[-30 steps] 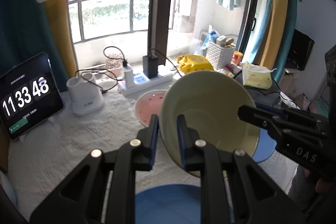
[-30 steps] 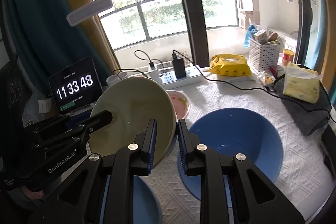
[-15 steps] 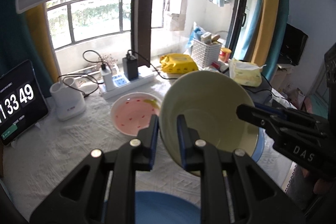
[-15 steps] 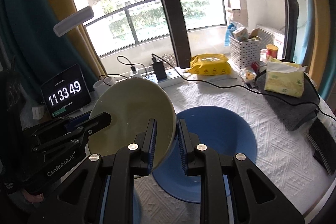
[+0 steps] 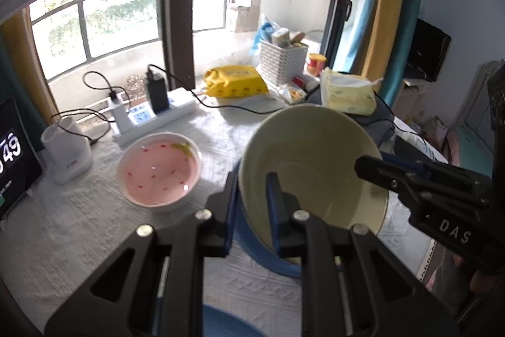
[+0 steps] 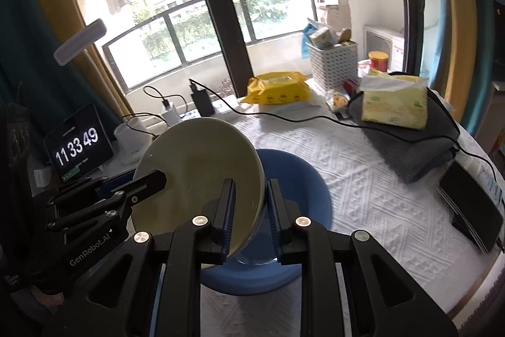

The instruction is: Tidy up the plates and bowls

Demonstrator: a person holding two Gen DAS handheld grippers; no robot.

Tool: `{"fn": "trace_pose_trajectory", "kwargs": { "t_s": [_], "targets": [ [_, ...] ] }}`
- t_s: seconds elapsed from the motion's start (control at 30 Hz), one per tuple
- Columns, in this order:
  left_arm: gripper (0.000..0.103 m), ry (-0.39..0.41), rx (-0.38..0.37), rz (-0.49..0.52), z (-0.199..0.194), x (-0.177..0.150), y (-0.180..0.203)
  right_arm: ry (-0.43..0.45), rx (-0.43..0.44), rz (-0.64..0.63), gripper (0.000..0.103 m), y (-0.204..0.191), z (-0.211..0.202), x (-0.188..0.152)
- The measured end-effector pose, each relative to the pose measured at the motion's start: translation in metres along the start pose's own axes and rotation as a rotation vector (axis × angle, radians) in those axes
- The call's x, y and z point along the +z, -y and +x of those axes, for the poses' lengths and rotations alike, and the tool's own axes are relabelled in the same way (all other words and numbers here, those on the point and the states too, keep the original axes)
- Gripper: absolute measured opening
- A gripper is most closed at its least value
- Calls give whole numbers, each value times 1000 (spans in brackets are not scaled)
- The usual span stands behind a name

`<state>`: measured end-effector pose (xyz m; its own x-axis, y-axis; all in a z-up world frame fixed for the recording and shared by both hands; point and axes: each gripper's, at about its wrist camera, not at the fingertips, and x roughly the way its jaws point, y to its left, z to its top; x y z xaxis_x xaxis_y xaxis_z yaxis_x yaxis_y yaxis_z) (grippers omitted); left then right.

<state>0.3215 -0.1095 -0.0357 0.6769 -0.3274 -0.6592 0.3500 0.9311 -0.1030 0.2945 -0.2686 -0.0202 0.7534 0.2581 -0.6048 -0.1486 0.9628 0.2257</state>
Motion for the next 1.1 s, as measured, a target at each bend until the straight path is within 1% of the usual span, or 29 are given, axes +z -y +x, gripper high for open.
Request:
{"fn": "trace_pose_trajectory", "kwargs": {
  "t_s": [0.27, 0.57, 0.9, 1.1],
  "targets": [
    [18, -58, -13, 10, 23, -6, 14, -50, -22, 34, 22, 24, 9, -12],
    [18, -113, -19, 25, 44, -14, 21, -104, -39, 56, 22, 39, 25, -21],
    [18, -153, -12, 32, 57, -18, 20, -144, -52, 49, 22, 42, 38, -26],
    [18, -172, -5, 34, 61, -18, 17, -145, -73, 19, 22, 36, 40, -24]
  ]
}}
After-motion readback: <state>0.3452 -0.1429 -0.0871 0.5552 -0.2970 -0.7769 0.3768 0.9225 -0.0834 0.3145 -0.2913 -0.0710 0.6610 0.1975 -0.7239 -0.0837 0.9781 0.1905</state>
